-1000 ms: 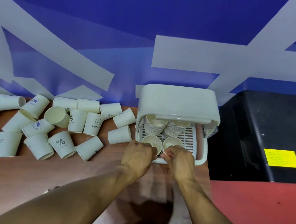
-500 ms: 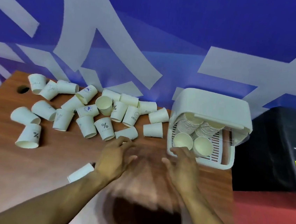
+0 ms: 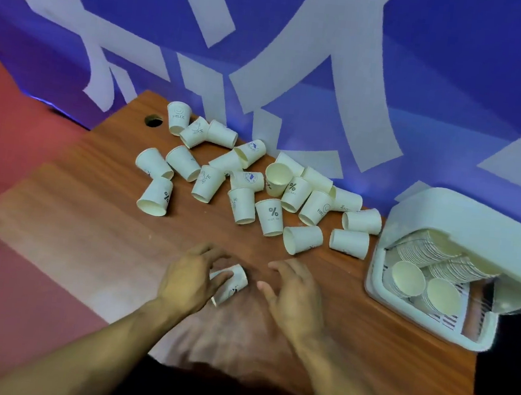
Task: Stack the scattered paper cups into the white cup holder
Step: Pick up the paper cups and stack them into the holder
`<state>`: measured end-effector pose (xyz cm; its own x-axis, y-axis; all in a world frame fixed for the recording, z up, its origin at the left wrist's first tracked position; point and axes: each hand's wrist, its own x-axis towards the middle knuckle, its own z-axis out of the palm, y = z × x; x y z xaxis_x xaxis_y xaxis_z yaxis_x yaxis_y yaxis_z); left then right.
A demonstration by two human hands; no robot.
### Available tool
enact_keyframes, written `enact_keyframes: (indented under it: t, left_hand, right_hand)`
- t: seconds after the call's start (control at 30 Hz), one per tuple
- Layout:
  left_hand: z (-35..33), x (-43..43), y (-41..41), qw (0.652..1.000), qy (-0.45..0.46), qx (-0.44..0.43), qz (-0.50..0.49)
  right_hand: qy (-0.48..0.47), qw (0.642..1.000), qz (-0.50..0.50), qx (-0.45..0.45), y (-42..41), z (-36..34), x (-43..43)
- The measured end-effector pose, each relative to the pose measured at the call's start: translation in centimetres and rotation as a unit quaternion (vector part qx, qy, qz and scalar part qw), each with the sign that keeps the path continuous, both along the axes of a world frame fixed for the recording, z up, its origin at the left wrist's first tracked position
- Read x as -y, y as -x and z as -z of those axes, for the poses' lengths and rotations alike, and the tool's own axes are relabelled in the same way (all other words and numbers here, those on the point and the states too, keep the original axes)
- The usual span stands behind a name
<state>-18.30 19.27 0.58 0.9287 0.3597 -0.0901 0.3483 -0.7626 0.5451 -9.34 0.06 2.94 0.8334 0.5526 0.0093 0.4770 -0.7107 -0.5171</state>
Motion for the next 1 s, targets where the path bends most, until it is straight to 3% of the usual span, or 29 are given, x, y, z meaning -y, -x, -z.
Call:
enact_keyframes:
  t: [0.23, 0.6, 1.0]
  left_hand:
    - [1.4, -8.0, 3.0, 0.997, 0.02, 0.007, -0.078]
    - [3.4, -20.8, 0.6, 0.98, 0.101, 0.018, -0.172]
    - [8.0, -26.6, -0.5, 0.993, 0.045, 0.001, -0.112]
  right_hand:
    - [0.016, 0.998, -0.052, -0.021, 1.1, 0.3, -9.6]
    - [0.083, 0.992, -0.079, -0.043, -1.0, 1.3, -24.6]
    - [0.129, 0.981, -0.131, -0.063, -6.5, 1.8, -37.3]
